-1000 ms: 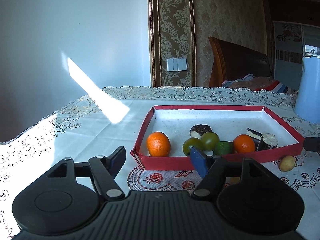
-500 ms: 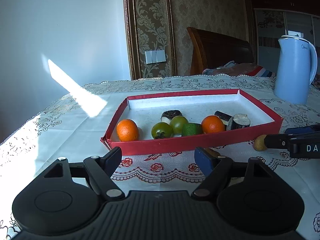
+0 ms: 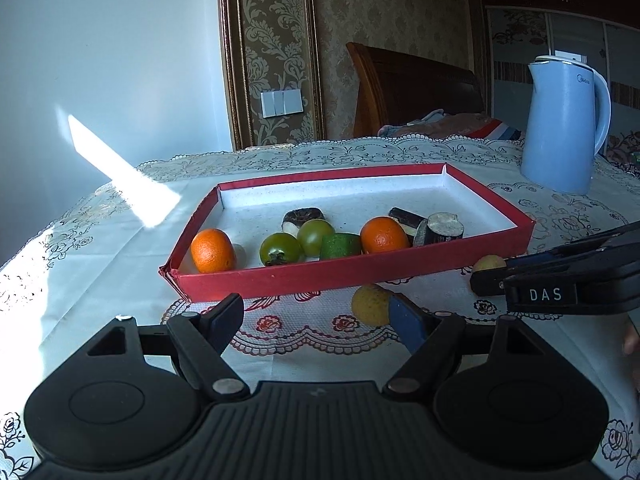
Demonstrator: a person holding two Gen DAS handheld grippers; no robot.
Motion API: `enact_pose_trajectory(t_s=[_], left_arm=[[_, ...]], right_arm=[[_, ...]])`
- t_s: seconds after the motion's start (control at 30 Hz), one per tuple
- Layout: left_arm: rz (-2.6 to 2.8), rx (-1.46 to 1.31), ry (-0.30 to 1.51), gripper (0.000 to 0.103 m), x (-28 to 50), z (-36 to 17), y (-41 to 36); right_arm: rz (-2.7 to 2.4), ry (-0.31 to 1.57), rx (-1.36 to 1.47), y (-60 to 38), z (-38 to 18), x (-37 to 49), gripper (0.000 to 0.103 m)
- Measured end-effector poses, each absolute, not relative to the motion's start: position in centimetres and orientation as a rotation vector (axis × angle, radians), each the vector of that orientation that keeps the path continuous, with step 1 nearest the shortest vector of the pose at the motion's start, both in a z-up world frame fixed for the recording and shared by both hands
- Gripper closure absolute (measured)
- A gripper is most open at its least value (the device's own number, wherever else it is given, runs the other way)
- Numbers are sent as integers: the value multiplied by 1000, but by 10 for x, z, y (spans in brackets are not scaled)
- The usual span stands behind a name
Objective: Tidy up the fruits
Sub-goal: 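Withdraw both open tools toward the two small round brown fruits on the table, then close the left tool on one small brown fruit while the right tool grasps the other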
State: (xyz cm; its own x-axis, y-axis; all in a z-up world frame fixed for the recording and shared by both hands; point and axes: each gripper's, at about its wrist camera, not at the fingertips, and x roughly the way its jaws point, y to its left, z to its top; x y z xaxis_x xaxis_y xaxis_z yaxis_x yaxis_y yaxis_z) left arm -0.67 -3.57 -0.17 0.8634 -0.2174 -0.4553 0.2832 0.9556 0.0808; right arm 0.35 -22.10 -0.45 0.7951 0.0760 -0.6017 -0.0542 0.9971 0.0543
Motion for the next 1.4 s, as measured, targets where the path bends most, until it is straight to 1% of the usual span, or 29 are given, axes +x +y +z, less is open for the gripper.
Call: enact_pose_trajectory(t_s=[0.33,0.4,0.6,0.63,0.67,0.7,1.17,1.23,1.27,1.3,1.33,1.4], left_arm=[[-287,138,481,23,-5,-2,-40],[-293,130,492,30,-4,-2,-42],[-326,127,531,31,3,-5,-55],[-322,120,541,33,6,-5,-56],[-312,114,550,41,11,-6,-56],[-303,113,561,45,14,-6,-57],[-283,129,622,47,33,-12,-67],[-300,135,619,58,32,-12,-69],[-310,134,620,66,31,-11,-69],[-311,136,617,70,30,-11,-70],[-316,136,616,72,30,-11,-70],[-319,130,616,73,30,-11,-70]], right_arm=[[63,589,67,-230,5,-12,75],[65,580,77,-233,6,-15,75],[66,562,107,-243,6,-21,75],[68,560,113,-244,6,-21,75],[72,557,120,-245,6,-21,75],[75,555,123,-245,6,-21,75],[105,541,151,-247,4,-20,75],[103,540,152,-247,4,-21,75],[101,540,153,-247,4,-21,75],[99,539,153,-247,4,-21,75],[97,537,152,-247,4,-21,75],[93,533,153,-247,5,-21,75]])
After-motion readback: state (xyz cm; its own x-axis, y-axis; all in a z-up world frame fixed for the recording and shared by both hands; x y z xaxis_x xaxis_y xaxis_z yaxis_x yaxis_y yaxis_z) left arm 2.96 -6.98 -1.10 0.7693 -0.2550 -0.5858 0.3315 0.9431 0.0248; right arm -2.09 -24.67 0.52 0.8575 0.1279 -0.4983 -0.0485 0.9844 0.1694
